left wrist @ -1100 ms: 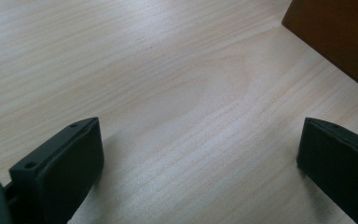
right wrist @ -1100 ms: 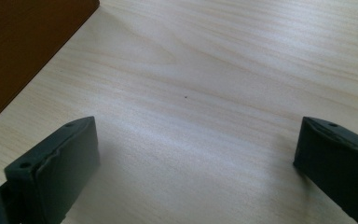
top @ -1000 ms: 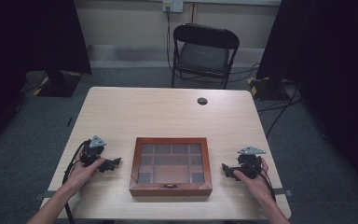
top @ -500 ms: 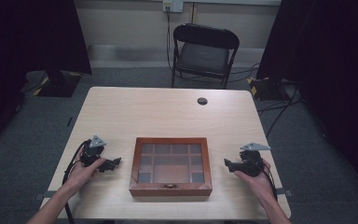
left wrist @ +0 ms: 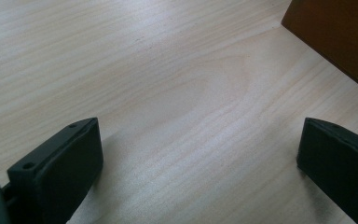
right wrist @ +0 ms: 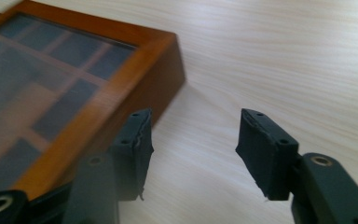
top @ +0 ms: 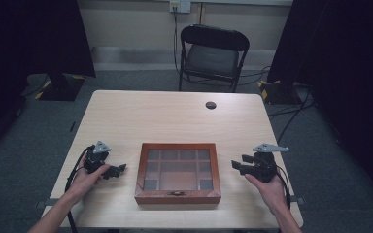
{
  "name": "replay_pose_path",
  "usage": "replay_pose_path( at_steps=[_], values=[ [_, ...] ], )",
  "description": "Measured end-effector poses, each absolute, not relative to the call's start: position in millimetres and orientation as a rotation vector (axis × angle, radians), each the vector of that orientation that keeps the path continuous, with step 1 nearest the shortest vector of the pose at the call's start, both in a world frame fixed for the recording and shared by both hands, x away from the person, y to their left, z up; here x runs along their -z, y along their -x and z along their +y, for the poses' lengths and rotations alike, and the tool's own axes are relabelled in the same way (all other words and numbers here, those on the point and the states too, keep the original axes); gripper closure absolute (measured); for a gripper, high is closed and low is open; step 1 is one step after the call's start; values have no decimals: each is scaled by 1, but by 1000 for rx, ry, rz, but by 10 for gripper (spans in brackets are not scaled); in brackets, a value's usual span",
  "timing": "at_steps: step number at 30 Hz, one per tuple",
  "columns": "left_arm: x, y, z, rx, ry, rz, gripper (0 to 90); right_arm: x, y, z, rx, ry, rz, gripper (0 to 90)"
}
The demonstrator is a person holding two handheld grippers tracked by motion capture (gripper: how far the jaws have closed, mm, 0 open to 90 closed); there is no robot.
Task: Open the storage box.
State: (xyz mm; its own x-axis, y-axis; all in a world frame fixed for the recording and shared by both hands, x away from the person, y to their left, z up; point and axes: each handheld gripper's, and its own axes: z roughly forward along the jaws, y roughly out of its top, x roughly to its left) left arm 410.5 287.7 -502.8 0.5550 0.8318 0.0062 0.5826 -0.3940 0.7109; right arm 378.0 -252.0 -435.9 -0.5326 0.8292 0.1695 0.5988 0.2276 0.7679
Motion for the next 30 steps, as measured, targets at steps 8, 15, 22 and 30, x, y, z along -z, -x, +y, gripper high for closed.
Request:
replay_pose_path(
  at_steps=[8, 15, 22, 30],
  values=[
    [503, -411, 288, -480, -2122, 1131, 0, 421, -369, -234, -1287, -1253, 2287, 518],
    [503, -411, 288, -480, -2122, 1131, 0, 412, -366, -218, -1335, -1177, 2387, 535],
    [503, -411, 288, -474, -2119, 1128, 0, 407, -363, -196, -1374, -1095, 2504, 582],
    [503, -411, 288, -476, -2118, 1129, 0, 395, -364, -172, -1433, -1028, 2568, 612]
  ],
)
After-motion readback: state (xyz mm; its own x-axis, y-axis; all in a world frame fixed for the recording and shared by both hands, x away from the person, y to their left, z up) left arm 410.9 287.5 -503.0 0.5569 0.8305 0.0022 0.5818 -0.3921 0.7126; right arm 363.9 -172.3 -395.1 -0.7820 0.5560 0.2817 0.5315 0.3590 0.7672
